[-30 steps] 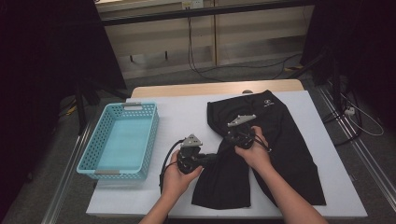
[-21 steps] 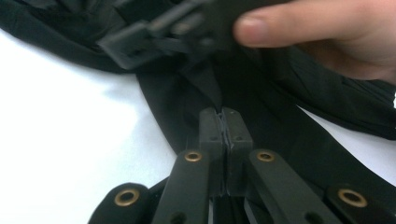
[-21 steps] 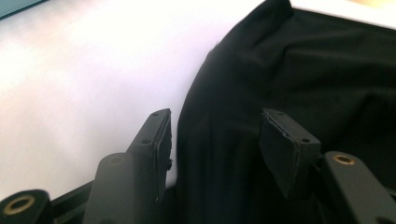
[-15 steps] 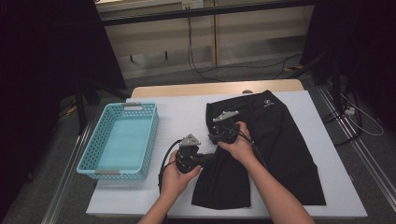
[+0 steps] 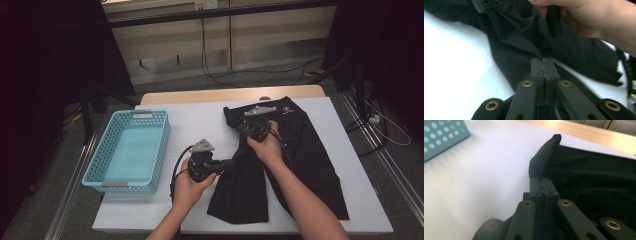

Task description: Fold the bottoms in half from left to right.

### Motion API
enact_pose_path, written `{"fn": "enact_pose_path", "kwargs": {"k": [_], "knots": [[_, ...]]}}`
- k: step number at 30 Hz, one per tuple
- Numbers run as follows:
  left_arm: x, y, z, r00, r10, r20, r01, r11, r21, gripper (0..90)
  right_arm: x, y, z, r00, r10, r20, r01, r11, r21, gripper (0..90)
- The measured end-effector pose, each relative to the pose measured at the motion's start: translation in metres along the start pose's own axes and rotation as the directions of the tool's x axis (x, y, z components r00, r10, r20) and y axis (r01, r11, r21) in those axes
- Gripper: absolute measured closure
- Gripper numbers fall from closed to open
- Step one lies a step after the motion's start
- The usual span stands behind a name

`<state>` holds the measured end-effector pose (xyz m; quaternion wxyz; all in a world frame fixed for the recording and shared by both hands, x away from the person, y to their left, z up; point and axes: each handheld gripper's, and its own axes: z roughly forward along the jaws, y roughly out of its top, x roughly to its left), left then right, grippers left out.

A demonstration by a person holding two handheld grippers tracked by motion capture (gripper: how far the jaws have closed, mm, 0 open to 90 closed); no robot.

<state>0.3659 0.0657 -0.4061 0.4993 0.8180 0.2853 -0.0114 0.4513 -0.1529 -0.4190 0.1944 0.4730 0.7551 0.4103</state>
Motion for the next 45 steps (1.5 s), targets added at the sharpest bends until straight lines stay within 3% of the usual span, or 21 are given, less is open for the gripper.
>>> {"fn": "enact_pose_path", "kwargs": {"k": [3, 5, 7, 8, 10, 11, 13, 14, 15, 18, 20, 24, 27, 33, 39, 45], "knots": [[-0.012, 0.013, 0.005, 0.9989, 0.026, 0.038, -0.025, 0.9994, -0.022, 88.5, -0.016, 0.008, -0.023, 0.9997, 0.017, 0.019, -0.016, 0.999, -0.028, 88.7], [-0.017, 0.022, 0.005, 0.9972, 0.05, 0.055, -0.048, 0.9976, -0.051, 86.8, -0.032, 0.016, -0.043, 0.9983, 0.009, 0.057, -0.007, 0.999, -0.036, 88.9], [-0.018, 0.025, 0.002, 0.9971, 0.052, 0.056, -0.048, 0.9968, -0.064, 76.4, -0.055, 0.024, -0.069, 0.9943, 0.038, 0.1, -0.033, 0.998, -0.058, 89.1], [-0.018, 0.026, -0.002, 0.9975, 0.058, 0.04, -0.056, 0.996, -0.07, 67.7, -0.069, 0.028, -0.083, 0.9882, 0.046, 0.146, -0.036, 0.997, -0.07, 89.1], [-0.011, 0.025, -0.007, 0.9971, 0.076, -0.003, -0.076, 0.9953, -0.059, 56.5, -0.098, 0.033, -0.11, 0.9668, 0.069, 0.246, -0.049, 0.995, -0.086, 88.9], [-0.008, 0.024, -0.009, 0.9972, 0.072, -0.023, -0.073, 0.9959, -0.054, 47.1, -0.116, 0.031, -0.121, 0.9504, 0.094, 0.297, -0.073, 0.994, -0.083, 83.0], [0.003, 0.02, -0.012, 0.9952, 0.065, -0.073, -0.068, 0.9967, -0.045, 35.1, -0.134, 0.026, -0.129, 0.9281, 0.151, 0.341, -0.128, 0.988, -0.088, 55.6], [0.009, 0.017, -0.013, 0.9943, 0.056, -0.09, -0.06, 0.9973, -0.042, 32.1, -0.139, 0.021, -0.131, 0.9247, 0.168, 0.341, -0.148, 0.985, -0.085, 55.7], [0.015, 0.014, -0.013, 0.9926, 0.049, -0.111, -0.053, 0.9981, -0.03, 28.7, -0.141, 0.015, -0.13, 0.9316, 0.184, 0.313, -0.164, 0.982, -0.09, 54.4], [0.028, 0.004, -0.013, 0.9897, 0.032, -0.14, -0.033, 0.9994, -0.008, 22.3, -0.13, -0.005, -0.117, 0.9503, 0.167, 0.263, -0.159, 0.986, -0.05, 49.0], [0.034, -0.001, -0.015, 0.9862, 0.043, -0.16, -0.041, 0.999, 0.015, 20.6, -0.12, -0.02, -0.107, 0.9642, 0.155, 0.215, -0.155, 0.988, -0.018, 47.3], [0.043, -0.008, -0.018, 0.9825, 0.053, -0.179, -0.048, 0.9983, 0.034, 17.3, -0.095, -0.048, -0.096, 0.9824, 0.097, 0.16, -0.108, 0.992, 0.061, 42.0], [0.048, -0.012, -0.019, 0.9793, 0.052, -0.195, -0.046, 0.9982, 0.038, 16.3, -0.078, -0.064, -0.096, 0.9918, 0.07, 0.107, -0.08, 0.993, 0.088, 41.5], [0.052, -0.016, -0.02, 0.9784, 0.053, -0.2, -0.043, 0.9978, 0.05, 14.8, -0.057, -0.086, -0.111, 0.9968, 0.054, 0.059, -0.059, 0.994, 0.094, 41.5], [0.054, -0.019, -0.017, 0.9744, 0.066, -0.215, -0.052, 0.9961, 0.071, 13.1, -0.039, -0.103, -0.126, 0.9998, 0.018, 0.009, -0.019, 0.995, 0.101, 48.9], [0.057, -0.021, -0.018, 0.9708, 0.069, -0.23, -0.052, 0.9955, 0.079, 12.8, -0.022, -0.109, -0.123, 0.999, -0.026, -0.036, 0.03, 0.993, 0.116, 52.9]]}}
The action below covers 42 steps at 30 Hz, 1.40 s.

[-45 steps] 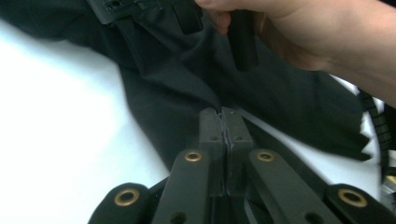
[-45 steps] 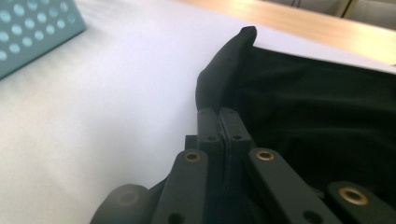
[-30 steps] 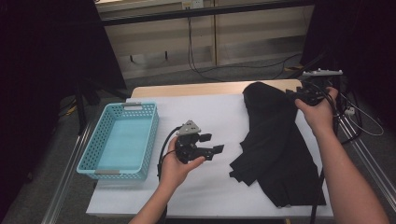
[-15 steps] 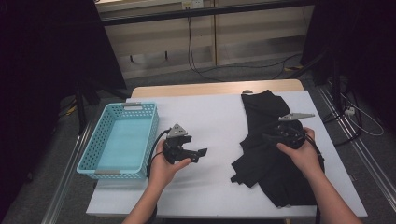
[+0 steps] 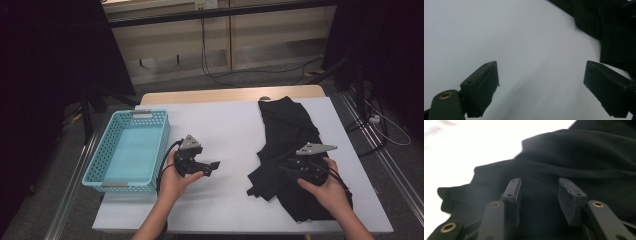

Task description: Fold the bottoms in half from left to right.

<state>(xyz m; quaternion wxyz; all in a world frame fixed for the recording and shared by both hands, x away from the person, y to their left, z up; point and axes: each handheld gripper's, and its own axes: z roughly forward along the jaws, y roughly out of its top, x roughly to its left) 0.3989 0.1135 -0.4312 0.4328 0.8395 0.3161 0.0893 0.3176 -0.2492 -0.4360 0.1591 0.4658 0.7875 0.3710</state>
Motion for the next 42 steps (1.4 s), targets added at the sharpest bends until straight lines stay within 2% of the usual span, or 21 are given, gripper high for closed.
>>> {"fn": "enact_pose_path", "kwargs": {"k": [3, 6, 9, 12, 16, 19, 20, 21, 25, 28, 31, 33, 38, 42], "knots": [[0.003, -0.001, -0.001, 0.9999, 0.004, -0.012, -0.004, 1.0, 0.004, 12.7, 0.008, 0.006, 0.012, 0.9995, -0.026, -0.02, 0.025, 1.0, -0.014, 46.6], [0.005, -0.002, -0.002, 0.9998, 0.001, -0.021, -0.001, 1.0, 0.004, 12.7, 0.018, 0.013, 0.025, 0.9983, -0.034, -0.048, 0.033, 0.999, -0.019, 46.8], [0.009, -0.003, -0.004, 0.9995, -0.001, -0.031, 0.001, 1.0, 0.005, 12.9, 0.032, 0.019, 0.034, 0.9947, -0.077, -0.067, 0.077, 0.997, -0.01, 55.0], [0.011, -0.004, -0.005, 0.9993, -0.003, -0.037, 0.003, 1.0, 0.009, 12.9, 0.049, 0.023, 0.04, 0.9823, -0.136, -0.129, 0.137, 0.991, -0.003, 58.3], [0.012, -0.004, -0.006, 0.9991, -0.011, -0.042, 0.011, 0.9999, 0.008, 12.9, 0.065, 0.019, 0.055, 0.9638, -0.221, -0.149, 0.231, 0.971, 0.055, 61.4], [0.012, -0.004, -0.007, 0.9991, -0.006, -0.042, 0.007, 0.9999, 0.009, 12.8, 0.066, 0.018, 0.056, 0.9604, -0.24, -0.141, 0.249, 0.968, 0.045, 79.4], [0.012, -0.005, -0.006, 0.999, -0.005, -0.044, 0.006, 0.9999, 0.01, 12.8, 0.065, 0.017, 0.056, 0.9602, -0.241, -0.141, 0.249, 0.967, 0.045, 86.7], [0.012, -0.005, -0.006, 0.999, -0.009, -0.044, 0.009, 0.9999, 0.007, 12.9, 0.064, 0.017, 0.055, 0.9614, -0.235, -0.142, 0.244, 0.969, 0.043, 89.1], [0.014, -0.005, -0.008, 0.9989, -0.007, -0.046, 0.008, 0.9999, 0.008, 12.9, 0.059, 0.015, 0.046, 0.9675, -0.208, -0.144, 0.213, 0.977, 0.022, 89.9], [0.012, -0.004, -0.009, 0.9989, -0.007, -0.046, 0.007, 1.0, -0.001, 12.9, 0.051, 0.013, 0.025, 0.9748, -0.175, -0.138, 0.173, 0.985, -0.025, 90.0], [0.012, -0.004, -0.009, 0.999, 0.006, -0.045, -0.006, 1.0, -0.006, 13.5, 0.036, 0.004, -0.001, 0.984, -0.126, -0.126, 0.117, 0.99, -0.072, 90.0], [0.012, -0.004, -0.009, 0.9992, -0.005, -0.041, 0.005, 1.0, -0.008, 13.8, 0.026, -0.003, -0.015, 0.9894, -0.102, -0.103, 0.093, 0.992, -0.086, 90.0], [0.011, -0.003, -0.009, 0.9992, 0.006, -0.041, -0.006, 1.0, -0.006, 13.8, 0.011, -0.025, -0.041, 0.9957, -0.053, -0.076, 0.045, 0.994, -0.104, 90.0], [0.009, -0.003, -0.007, 0.9995, 0.002, -0.031, -0.002, 1.0, -0.001, 13.8, 0.005, -0.034, -0.055, 0.998, -0.039, -0.05, 0.033, 0.993, -0.113, 90.0]]}}
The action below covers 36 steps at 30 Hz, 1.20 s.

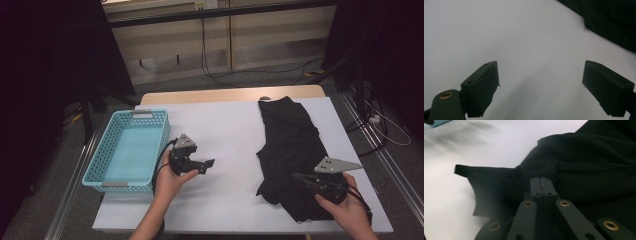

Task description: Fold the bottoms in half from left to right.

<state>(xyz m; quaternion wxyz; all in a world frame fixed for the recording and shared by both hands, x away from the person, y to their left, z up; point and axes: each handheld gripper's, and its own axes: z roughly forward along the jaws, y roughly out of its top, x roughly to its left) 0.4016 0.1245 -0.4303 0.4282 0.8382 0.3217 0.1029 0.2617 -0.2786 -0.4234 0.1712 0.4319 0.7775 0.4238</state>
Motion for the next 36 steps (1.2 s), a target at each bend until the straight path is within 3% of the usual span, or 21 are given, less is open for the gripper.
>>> {"fn": "enact_pose_path", "kwargs": {"k": [13, 18, 22, 27, 31, 36], "knots": [[0.002, -0.002, -0.001, 1.0, -0.002, -0.005, 0.002, 1.0, 0.002, 13.8, -0.01, -0.031, -0.057, 0.9943, 0.051, 0.094, -0.05, 0.999, -0.017, 90.0], [0.002, -0.002, -0.001, 1.0, 0.0, -0.009, 0.0, 1.0, 0.006, 13.8, -0.008, -0.047, -0.081, 0.9851, 0.065, 0.16, -0.068, 0.998, 0.012, 89.5], [0.002, -0.003, 0.0, 1.0, 0.001, -0.008, -0.001, 1.0, 0.009, 13.8, -0.009, -0.054, -0.091, 0.9772, 0.055, 0.205, -0.063, 0.997, 0.034, 82.2], [0.002, -0.003, 0.001, 0.9999, 0.009, -0.014, -0.009, 0.9999, 0.009, 13.8, -0.017, -0.035, -0.072, 0.9731, 0.038, 0.227, -0.044, 0.999, 0.023, 69.6], [0.003, -0.003, -0.001, 0.9998, 0.01, -0.016, -0.01, 0.9999, 0.014, 13.6, -0.034, -0.019, -0.033, 0.9708, 0.034, 0.237, -0.051, 0.996, 0.067, 66.0], [0.007, -0.005, -0.003, 0.9997, 0.01, -0.024, -0.01, 0.9997, 0.024, 12.9, -0.06, -0.01, 0.01, 0.9549, 0.077, 0.287, -0.111, 0.988, 0.105, 63.6]]}}
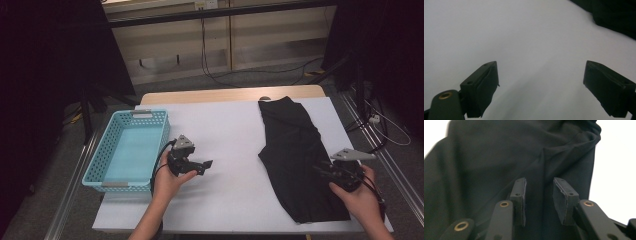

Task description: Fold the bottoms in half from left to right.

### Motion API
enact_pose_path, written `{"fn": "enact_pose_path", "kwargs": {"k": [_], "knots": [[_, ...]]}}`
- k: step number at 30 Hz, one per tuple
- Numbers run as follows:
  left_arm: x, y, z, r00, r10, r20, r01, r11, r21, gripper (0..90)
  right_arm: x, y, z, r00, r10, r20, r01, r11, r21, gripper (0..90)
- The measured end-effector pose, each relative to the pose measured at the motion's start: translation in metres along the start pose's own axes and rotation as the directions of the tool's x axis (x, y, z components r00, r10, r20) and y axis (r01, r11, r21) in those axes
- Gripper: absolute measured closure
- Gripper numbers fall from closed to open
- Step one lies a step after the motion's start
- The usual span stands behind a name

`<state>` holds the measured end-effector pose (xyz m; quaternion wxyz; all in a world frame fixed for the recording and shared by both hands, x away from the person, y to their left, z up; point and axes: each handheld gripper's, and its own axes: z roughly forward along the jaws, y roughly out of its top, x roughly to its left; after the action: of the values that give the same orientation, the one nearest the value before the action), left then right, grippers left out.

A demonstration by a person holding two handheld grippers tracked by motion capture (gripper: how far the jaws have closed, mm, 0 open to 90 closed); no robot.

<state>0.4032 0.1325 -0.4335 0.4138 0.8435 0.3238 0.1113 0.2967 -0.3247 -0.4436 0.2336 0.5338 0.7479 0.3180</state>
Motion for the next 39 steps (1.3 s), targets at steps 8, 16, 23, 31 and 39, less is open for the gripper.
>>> {"fn": "enact_pose_path", "kwargs": {"k": [8, 16, 23, 31, 39], "knots": [[0.002, 0.0, -0.002, 0.9999, 0.0, -0.014, 0.0, 1.0, -0.005, 12.3, 0.0, 0.002, 0.002, 0.9995, 0.027, -0.016, -0.027, 0.999, 0.025, 90.0], [0.002, 0.0, -0.003, 0.9999, 0.007, -0.014, -0.007, 1.0, 0.0, 12.3, -0.016, -0.014, -0.029, 0.9975, 0.07, 0.006, -0.07, 0.998, 0.008, 89.0], [0.003, 0.0, -0.004, 0.9999, 0.003, -0.015, -0.003, 1.0, -0.003, 12.1, -0.01, -0.001, -0.023, 0.9977, 0.052, 0.044, -0.051, 0.998, -0.031, 61.0], [0.004, 0.0, -0.005, 1.0, -0.003, -0.009, 0.003, 1.0, -0.003, 11.7, 0.014, 0.043, 0.021, 0.9976, 0.069, -0.008, -0.07, 0.996, -0.059, 41.3], [0.003, -0.001, -0.004, 1.0, -0.001, -0.002, 0.001, 1.0, 0.01, 11.0, 0.034, 0.072, 0.061, 0.9981, 0.059, -0.019, -0.06, 0.997, -0.051, 36.4]]}}
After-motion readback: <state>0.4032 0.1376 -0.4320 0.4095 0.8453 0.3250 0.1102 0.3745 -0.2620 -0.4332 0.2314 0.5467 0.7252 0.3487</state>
